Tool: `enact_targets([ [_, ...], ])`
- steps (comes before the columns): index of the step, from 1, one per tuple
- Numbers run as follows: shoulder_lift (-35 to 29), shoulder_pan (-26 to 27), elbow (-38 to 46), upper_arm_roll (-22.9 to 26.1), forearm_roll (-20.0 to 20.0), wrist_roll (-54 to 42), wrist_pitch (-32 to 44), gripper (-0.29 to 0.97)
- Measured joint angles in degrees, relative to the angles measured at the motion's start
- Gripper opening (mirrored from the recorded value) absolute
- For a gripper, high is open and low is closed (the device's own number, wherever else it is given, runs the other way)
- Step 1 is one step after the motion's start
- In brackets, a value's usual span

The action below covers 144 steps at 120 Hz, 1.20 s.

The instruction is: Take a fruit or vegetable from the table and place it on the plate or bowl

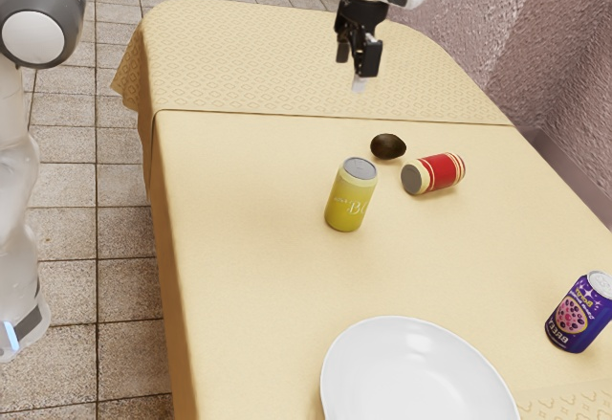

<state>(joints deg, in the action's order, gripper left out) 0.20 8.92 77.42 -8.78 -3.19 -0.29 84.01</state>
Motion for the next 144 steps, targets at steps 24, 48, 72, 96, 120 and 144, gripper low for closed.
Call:
enact_targets([
  [24, 0.0, -0.1, -0.2, -0.2, -0.5, -0.2, -1.8, 0.68],
  [48, -0.4, 0.0, -11.0, -0.7, 0.4, -0.4, -5.0, 0.68],
  [72, 3.5, 2.9, -14.0, -6.4, 0.7, -0.4, -5.1, 0.68],
  [96, 11.9, -14.1, -14.0, -11.2, 3.3, -0.5, 1.4, 0.68],
  [120, 15.4, -13.9, -14.2, -10.9, 5.0, -0.5, 8.4, 0.68],
  [144, 29.1, -15.1, -18.5, -9.8, 8.6, 0.1, 18.6, 0.68],
])
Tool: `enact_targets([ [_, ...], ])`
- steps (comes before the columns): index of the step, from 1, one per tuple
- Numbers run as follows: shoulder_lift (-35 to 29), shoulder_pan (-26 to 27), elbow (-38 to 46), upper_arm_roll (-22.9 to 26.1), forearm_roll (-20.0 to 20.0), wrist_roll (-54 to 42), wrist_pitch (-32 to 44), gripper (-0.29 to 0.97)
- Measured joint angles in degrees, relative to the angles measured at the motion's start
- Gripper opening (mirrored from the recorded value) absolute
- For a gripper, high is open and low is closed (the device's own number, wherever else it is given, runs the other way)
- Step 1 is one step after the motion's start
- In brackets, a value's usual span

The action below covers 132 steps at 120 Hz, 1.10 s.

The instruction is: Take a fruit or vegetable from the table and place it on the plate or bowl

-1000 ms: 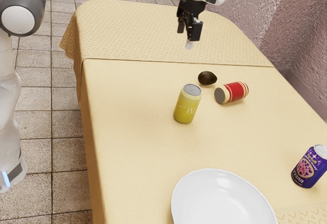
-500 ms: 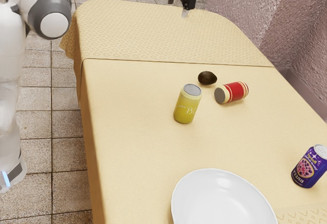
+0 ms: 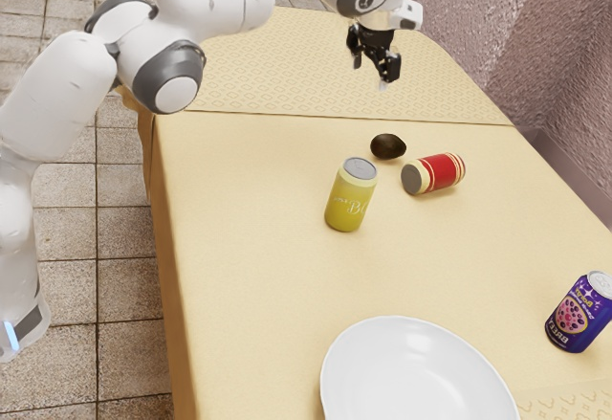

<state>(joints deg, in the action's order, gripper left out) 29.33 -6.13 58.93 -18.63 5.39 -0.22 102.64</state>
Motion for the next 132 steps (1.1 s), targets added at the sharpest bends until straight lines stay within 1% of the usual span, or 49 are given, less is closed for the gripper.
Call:
enact_targets([
  [8, 4.9, -0.6, -3.3, 0.5, 1.8, 0.3, 3.3, 0.68],
  [15, 7.9, -2.6, -5.0, 3.5, 2.7, 0.6, 5.7, 0.68],
  [22, 10.4, -3.9, -6.9, 5.0, 3.4, 0.9, 7.6, 0.68],
  [40, 17.3, -4.5, -14.3, 5.7, 4.1, 1.3, 10.5, 0.68],
  [49, 19.5, -4.6, -16.0, 6.0, 4.3, 1.4, 11.4, 0.68],
  [80, 22.6, -4.7, -16.2, 7.0, 4.5, 1.8, 13.2, 0.68],
  [132, 25.4, -5.1, -15.6, 7.5, 4.5, 2.0, 13.9, 0.68],
])
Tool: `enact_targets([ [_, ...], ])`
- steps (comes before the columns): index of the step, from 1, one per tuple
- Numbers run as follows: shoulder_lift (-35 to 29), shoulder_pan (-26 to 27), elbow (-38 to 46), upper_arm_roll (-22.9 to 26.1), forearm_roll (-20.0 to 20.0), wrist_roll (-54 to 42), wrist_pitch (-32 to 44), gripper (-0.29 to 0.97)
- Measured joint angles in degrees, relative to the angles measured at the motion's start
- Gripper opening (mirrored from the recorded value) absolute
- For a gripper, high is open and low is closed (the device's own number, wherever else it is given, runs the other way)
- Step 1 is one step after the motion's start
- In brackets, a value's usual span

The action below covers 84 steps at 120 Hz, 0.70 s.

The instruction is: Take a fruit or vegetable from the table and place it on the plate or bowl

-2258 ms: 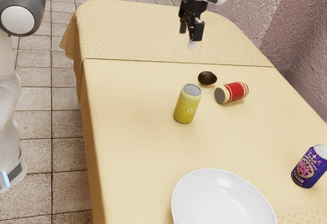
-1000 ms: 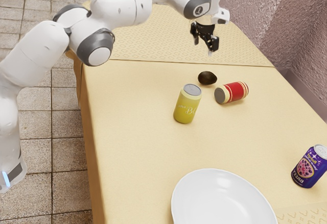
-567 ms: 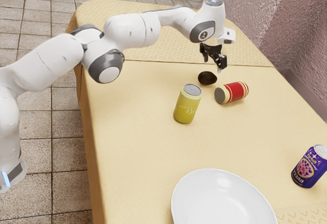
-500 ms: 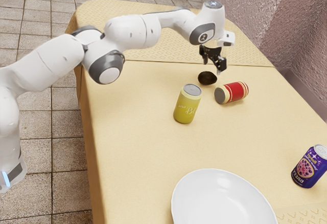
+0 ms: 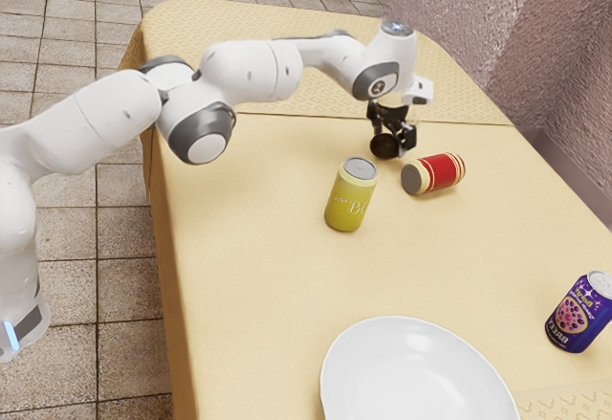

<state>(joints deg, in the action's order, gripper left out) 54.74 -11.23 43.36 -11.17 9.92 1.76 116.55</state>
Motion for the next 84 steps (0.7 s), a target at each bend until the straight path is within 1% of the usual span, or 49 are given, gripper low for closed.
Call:
enact_targets([
  [32, 0.6, -0.1, -0.2, 0.5, 0.0, 0.1, 0.6, 0.67],
  [38, 0.7, -0.1, -0.3, 0.8, 0.0, 0.1, 0.7, 0.62],
  [52, 0.7, -0.1, -0.1, 1.3, 0.0, 0.2, 0.8, 0.39],
  [59, 0.7, -0.1, -0.1, 1.3, -0.1, 0.3, 0.8, 0.34],
  [71, 0.3, -0.4, -0.1, 1.3, -0.5, 0.4, 0.6, 0.29],
  [77, 0.0, -0.5, -0.1, 1.1, -0.7, 0.4, 0.4, 0.33],
  [84, -0.3, -0.5, -0.1, 1.0, -0.8, 0.3, 0.1, 0.34],
])
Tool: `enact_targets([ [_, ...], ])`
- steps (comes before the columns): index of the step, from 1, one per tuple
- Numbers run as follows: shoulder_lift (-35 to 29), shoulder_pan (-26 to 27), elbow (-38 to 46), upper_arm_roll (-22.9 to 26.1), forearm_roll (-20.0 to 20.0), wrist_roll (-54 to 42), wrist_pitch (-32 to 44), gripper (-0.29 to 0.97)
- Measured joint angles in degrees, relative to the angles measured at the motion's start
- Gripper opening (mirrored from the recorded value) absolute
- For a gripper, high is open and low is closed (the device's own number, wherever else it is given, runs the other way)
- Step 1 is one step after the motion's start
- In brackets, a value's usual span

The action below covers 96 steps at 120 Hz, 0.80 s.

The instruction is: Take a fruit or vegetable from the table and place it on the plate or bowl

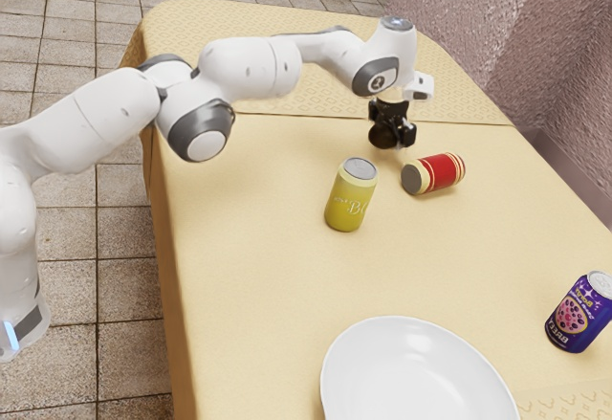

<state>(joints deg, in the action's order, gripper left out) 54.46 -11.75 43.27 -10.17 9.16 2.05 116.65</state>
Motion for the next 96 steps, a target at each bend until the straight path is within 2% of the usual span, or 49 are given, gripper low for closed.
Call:
enact_targets([
  [16, -4.0, 0.3, 0.2, 0.1, -0.6, -0.3, -1.6, 0.34],
  [30, -11.7, 2.1, 6.2, 0.5, -1.5, -0.8, -3.9, 0.34],
  [44, -19.9, 6.2, 12.3, 1.4, -3.4, -1.3, -7.3, 0.34],
  [50, -22.5, 8.9, 13.0, 1.9, -4.3, -1.5, -9.3, 0.3],
  [56, -25.3, 10.5, 14.2, 4.2, -5.2, -1.7, -11.5, 0.28],
  [65, -28.7, 11.6, 16.7, 11.3, -7.8, -2.1, -13.9, 0.28],
  [70, -29.6, 13.4, 17.3, 13.8, -9.2, -2.2, -15.2, 0.28],
  [81, -31.5, 19.1, 18.7, 15.5, -11.4, -2.6, -17.8, 0.28],
  [96, -32.7, 27.0, 19.8, 15.9, -12.5, -3.1, -20.0, 0.28],
])
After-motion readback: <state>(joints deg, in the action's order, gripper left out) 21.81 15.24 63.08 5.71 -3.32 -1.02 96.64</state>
